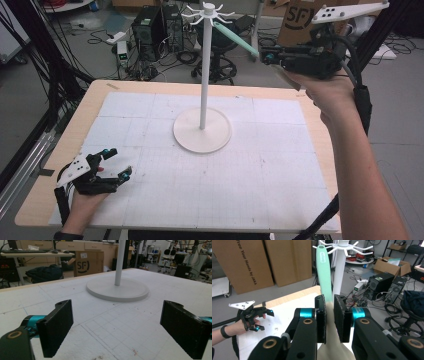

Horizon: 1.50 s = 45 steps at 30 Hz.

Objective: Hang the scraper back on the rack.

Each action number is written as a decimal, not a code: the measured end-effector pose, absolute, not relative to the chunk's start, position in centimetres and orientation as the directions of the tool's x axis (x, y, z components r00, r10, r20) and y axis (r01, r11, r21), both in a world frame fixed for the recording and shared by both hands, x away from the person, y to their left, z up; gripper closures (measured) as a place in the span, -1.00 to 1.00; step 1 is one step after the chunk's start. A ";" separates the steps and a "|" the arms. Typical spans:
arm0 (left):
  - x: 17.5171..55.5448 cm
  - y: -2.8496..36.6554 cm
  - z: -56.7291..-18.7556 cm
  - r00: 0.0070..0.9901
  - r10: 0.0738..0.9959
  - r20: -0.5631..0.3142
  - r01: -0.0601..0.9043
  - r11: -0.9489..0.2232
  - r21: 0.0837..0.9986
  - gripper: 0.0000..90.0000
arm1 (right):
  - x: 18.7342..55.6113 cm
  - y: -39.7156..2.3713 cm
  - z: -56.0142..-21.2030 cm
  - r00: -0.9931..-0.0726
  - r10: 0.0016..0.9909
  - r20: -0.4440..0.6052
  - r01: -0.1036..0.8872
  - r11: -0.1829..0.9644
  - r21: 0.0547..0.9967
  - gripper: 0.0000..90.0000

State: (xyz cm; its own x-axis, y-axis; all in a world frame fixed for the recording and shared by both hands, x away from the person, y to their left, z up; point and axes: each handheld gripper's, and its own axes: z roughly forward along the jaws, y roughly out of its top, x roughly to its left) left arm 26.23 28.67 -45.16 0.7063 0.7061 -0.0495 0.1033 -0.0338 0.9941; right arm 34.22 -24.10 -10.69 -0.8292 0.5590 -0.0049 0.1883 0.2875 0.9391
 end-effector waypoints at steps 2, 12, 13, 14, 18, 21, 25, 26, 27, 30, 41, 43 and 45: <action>26.2 28.7 -45.2 0.706 0.706 -0.048 0.103 -0.035 0.994 -0.74 | 34.3 -23.9 -10.7 -0.830 0.558 -0.006 0.187 0.288 0.939 0.81; 26.2 28.6 -45.2 0.706 0.706 -0.050 0.103 -0.033 0.994 -0.74 | 34.5 -23.6 -10.8 -0.817 0.575 -0.030 0.184 0.310 0.933 0.80; 26.2 28.7 -45.2 0.707 0.706 -0.048 0.103 -0.035 0.994 -0.74 | 34.5 -23.7 -10.9 -0.816 0.577 -0.027 0.186 0.307 0.933 0.80; 26.2 28.7 -45.2 0.706 0.706 -0.049 0.102 -0.033 0.994 -0.74 | 34.5 -23.7 -10.9 -0.813 0.582 -0.028 0.187 0.306 0.934 0.80; 26.2 28.7 -45.2 0.706 0.707 -0.049 0.103 -0.034 0.994 -0.74 | 34.7 -23.7 -10.9 -0.811 0.584 -0.036 0.183 0.312 0.932 0.80; 26.2 28.6 -45.2 0.706 0.706 -0.049 0.102 -0.033 0.994 -0.74 | 34.8 -23.7 -11.0 -0.808 0.588 -0.034 0.187 0.311 0.932 0.80; 26.2 28.7 -45.2 0.706 0.706 -0.048 0.102 -0.034 0.994 -0.74 | 35.0 -23.7 -11.1 -0.803 0.595 -0.038 0.192 0.318 0.928 0.80; 26.2 28.6 -45.2 0.706 0.706 -0.049 0.102 -0.034 0.994 -0.74 | 35.0 -23.8 -11.2 -0.801 0.597 -0.037 0.194 0.317 0.928 0.80; 26.2 28.6 -45.2 0.706 0.706 -0.049 0.102 -0.033 0.994 -0.74 | 35.1 -23.8 -11.2 -0.801 0.597 -0.035 0.196 0.317 0.928 0.80; 26.2 28.7 -45.2 0.707 0.706 -0.046 0.100 -0.035 0.994 -0.74 | 35.1 -23.8 -11.4 -0.800 0.599 -0.027 0.203 0.313 0.928 0.80; 26.2 28.6 -45.2 0.706 0.707 -0.048 0.102 -0.033 0.994 -0.74 | 35.5 -23.5 -12.0 -0.797 0.604 -0.017 0.224 0.322 0.920 0.80; 26.2 28.6 -45.2 0.707 0.706 -0.046 0.100 -0.036 0.994 -0.73 | 35.6 -23.4 -12.0 -0.798 0.602 -0.021 0.221 0.325 0.919 0.80; 26.2 28.6 -45.2 0.707 0.706 -0.046 0.100 -0.035 0.994 -0.74 | 35.7 -23.3 -12.1 -0.800 0.600 -0.020 0.227 0.334 0.915 0.80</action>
